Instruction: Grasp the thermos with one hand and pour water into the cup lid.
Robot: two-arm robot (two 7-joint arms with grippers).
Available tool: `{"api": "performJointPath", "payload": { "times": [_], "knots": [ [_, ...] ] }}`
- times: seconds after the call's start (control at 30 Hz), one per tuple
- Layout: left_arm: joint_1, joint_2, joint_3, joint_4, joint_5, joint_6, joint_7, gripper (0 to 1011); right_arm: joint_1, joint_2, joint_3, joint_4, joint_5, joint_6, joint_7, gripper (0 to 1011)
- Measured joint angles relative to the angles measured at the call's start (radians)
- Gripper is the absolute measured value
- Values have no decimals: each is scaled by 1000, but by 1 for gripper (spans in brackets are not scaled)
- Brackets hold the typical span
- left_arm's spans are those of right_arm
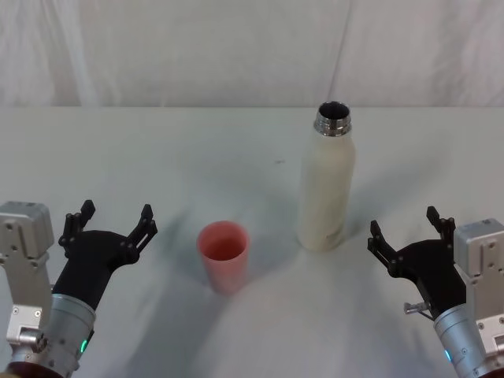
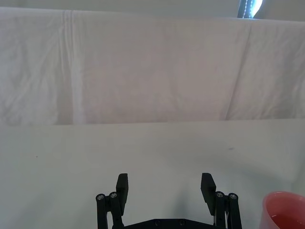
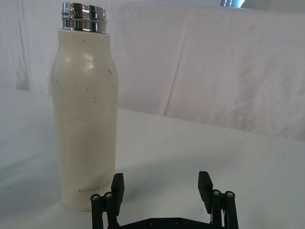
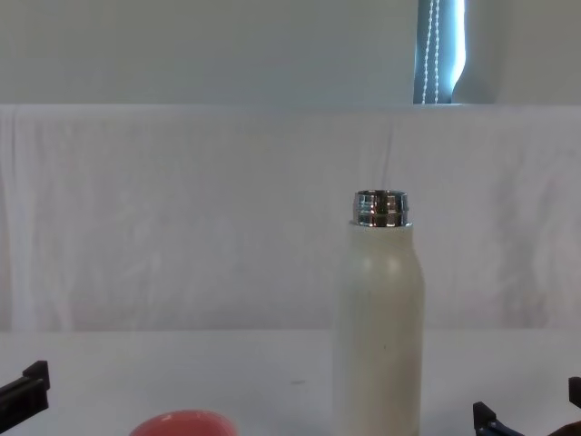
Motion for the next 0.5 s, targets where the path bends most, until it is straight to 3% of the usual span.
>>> {"api": "performJointPath", "payload": {
  "times": [0.5],
  "knots": [
    [0, 0, 0, 0, 0, 0, 0, 1001, 0, 2, -2, 0, 2, 2, 3, 1002]
  ]
}}
